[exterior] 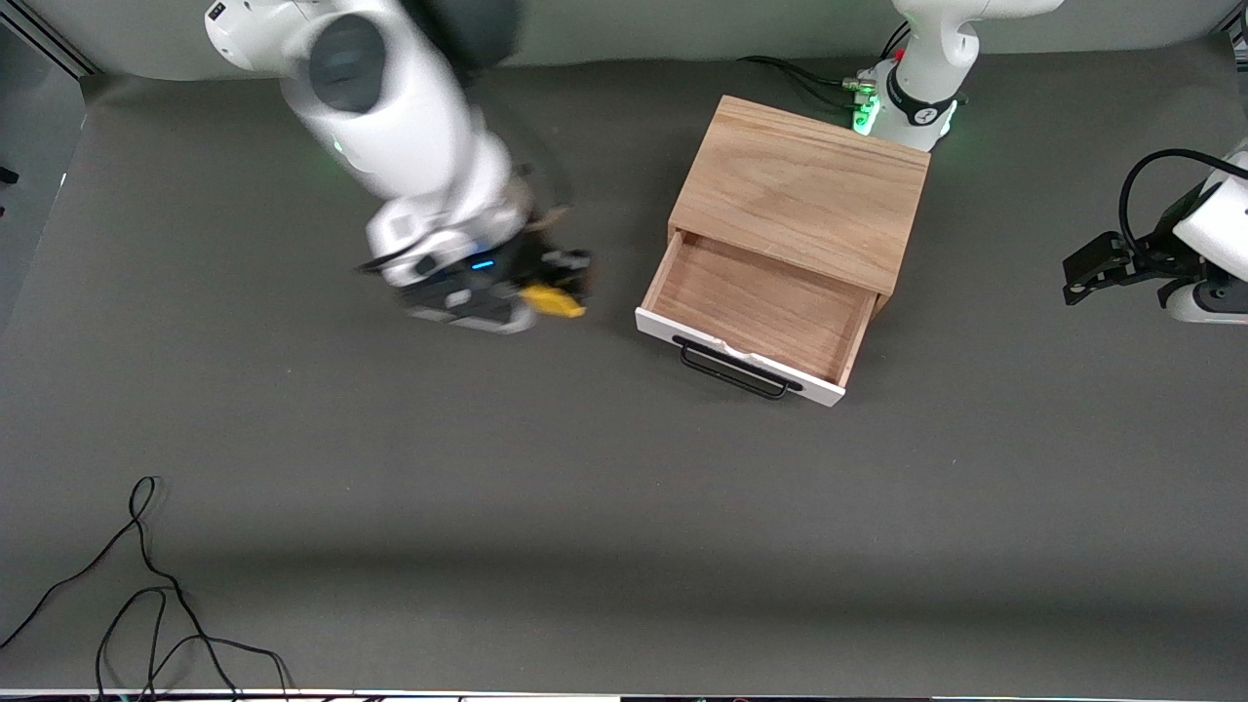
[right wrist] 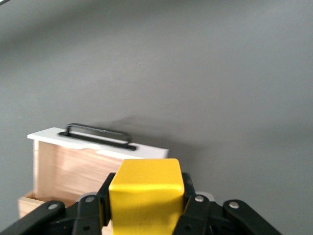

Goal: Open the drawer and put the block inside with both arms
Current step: 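Carry the yellow cube with the right gripper over the open drawer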

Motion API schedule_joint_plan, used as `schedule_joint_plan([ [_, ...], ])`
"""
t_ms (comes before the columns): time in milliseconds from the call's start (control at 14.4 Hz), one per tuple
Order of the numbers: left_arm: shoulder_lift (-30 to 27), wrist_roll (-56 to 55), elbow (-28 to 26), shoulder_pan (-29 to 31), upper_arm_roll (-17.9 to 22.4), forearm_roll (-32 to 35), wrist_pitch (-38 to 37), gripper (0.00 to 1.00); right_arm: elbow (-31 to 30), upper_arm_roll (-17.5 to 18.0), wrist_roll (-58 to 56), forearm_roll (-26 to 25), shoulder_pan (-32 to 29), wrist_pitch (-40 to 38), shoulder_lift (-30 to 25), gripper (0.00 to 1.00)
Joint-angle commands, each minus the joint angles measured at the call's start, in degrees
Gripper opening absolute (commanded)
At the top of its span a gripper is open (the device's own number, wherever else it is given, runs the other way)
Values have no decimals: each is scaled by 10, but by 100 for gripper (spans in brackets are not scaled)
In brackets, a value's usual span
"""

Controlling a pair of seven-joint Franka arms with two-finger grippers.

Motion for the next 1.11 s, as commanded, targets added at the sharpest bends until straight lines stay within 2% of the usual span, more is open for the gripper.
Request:
schedule_joint_plan([
  [0,0,11,9,-13,9,2,-9,100,93,-9,69,-9,42,47,120,0],
  [208,-1,18,8,-8,9,3,-10,100,93,-9,123,-25,85,100,169,0],
  [625,-2,47,8,-5,9,0,-12,100,87,-9,183,-30,123,117,215,0],
  [972,-4,49,8,-5,9,0,-52,100,86,-9,224,-48,146,123,250,1],
  [1042,-5,49,8,-5,8,0,-52,100,86,-9,224,-48,146,123,252,16],
])
